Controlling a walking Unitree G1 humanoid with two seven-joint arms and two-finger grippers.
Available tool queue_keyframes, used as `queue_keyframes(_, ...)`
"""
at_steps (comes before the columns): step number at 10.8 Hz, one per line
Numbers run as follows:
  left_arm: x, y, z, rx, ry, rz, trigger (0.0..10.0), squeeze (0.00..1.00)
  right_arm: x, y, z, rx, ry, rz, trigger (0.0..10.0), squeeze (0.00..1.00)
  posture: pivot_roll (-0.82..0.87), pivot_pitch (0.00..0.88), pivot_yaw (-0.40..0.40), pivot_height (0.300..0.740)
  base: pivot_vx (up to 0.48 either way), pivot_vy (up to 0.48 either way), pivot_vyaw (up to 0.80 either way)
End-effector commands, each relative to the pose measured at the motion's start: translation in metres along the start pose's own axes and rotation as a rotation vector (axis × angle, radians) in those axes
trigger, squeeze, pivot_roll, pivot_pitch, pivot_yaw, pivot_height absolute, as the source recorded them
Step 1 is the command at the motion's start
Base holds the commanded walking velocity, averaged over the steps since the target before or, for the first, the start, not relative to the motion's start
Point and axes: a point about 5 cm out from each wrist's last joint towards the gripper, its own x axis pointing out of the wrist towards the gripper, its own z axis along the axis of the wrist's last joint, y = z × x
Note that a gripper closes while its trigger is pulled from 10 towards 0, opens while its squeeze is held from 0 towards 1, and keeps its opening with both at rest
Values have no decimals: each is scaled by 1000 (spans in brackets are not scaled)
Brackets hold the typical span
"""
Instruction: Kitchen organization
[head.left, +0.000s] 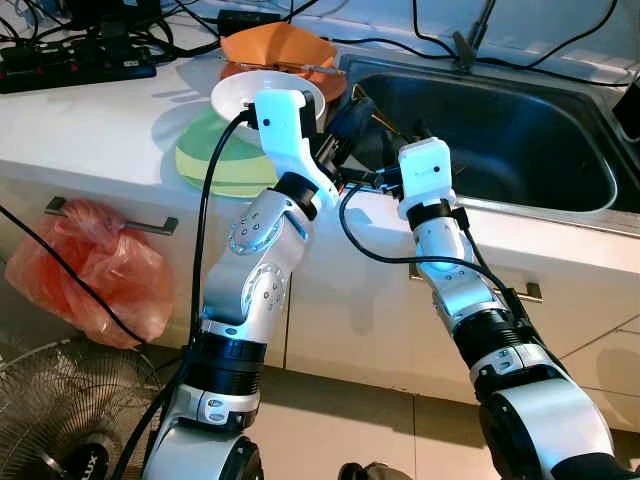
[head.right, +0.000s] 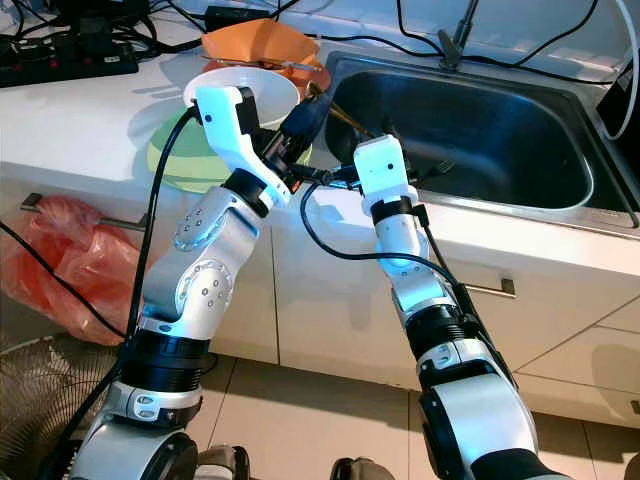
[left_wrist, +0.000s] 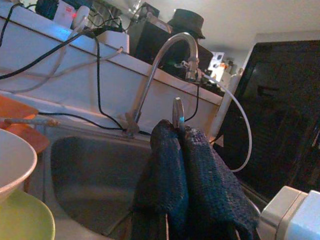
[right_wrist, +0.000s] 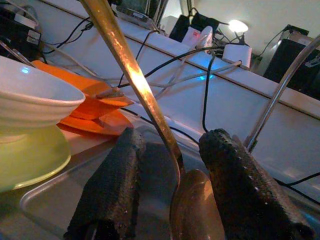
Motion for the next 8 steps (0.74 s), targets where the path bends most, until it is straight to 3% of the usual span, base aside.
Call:
queue_keyframes(1, 0, -8, 1, 7, -1, -35, 10000, 0, 2, -2, 1, -12, -8, 3, 10000, 0, 103, 80, -64, 740, 0, 0, 0)
queue_keyframes(3, 0, -8, 1, 7, -1, -35, 10000, 0, 2, -2, 1, -12, -8, 3, 10000, 0, 103, 80, -64, 740, 0, 0, 0)
queue_keyframes(4, 0, -6, -3, 23, 25, -27, 10000, 0, 1, -2, 2, -9, -12, 2, 0, 0, 101, 90, -67, 740, 0, 0, 0)
queue_keyframes(5, 0, -4, -6, 42, 43, -9, 10000, 0, 1, -2, 2, -5, -15, 5, 824, 0, 102, 91, -66, 740, 0, 0, 0)
queue_keyframes(6, 0, -3, -6, 47, 45, -2, 10000, 0, 1, -2, 2, -3, -14, 7, 10000, 0, 102, 91, -67, 740, 0, 0, 0)
queue_keyframes(8, 0, -2, -5, 48, 43, 3, 10000, 0, 1, -2, 2, -1, -13, 8, 10000, 0, 102, 91, -66, 740, 0, 0, 0)
